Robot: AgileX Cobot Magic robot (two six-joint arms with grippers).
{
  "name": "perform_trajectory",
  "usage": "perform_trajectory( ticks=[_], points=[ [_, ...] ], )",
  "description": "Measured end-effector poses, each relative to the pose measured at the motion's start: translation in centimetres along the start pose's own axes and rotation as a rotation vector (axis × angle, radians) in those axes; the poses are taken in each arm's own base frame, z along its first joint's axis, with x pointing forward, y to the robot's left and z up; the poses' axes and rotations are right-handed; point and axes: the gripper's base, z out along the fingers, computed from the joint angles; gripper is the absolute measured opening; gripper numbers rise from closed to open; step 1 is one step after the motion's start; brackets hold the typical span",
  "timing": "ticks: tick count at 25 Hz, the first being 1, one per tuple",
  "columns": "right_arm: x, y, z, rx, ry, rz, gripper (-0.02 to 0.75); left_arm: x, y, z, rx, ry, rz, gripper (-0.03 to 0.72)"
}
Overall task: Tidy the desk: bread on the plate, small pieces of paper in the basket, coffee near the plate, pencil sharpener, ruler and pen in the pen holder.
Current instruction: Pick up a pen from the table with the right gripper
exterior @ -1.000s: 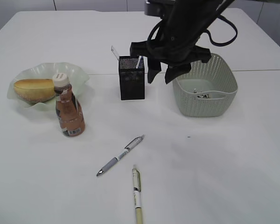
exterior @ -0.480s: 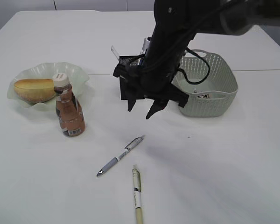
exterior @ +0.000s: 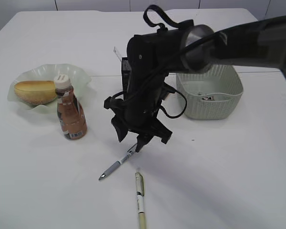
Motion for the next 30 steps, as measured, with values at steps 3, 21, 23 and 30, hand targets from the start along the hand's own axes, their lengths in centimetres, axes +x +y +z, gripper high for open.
perform_trajectory(
  ticks=[3,21,23,30],
  points=[
    [-0.2,-0.2,0.7,0.026,-0.022,0.012,0.372,0.0,0.0,0.0,0.000,0.000,0.000,0.505],
    [-1.1,-0.4,3.8,0.057,-0.071,0.069,0.372,-0.3,0.0,0.0,0.002,-0.037,-0.001,0.505],
    [-1.2,-0.5,3.8,0.059,-0.079,0.069,0.372,-0.4,0.0,0.0,0.002,-0.042,-0.001,0.505],
    [-1.3,-0.5,3.7,0.059,-0.088,0.073,0.372,-0.4,0.0,0.0,0.002,-0.044,-0.001,0.505]
  ],
)
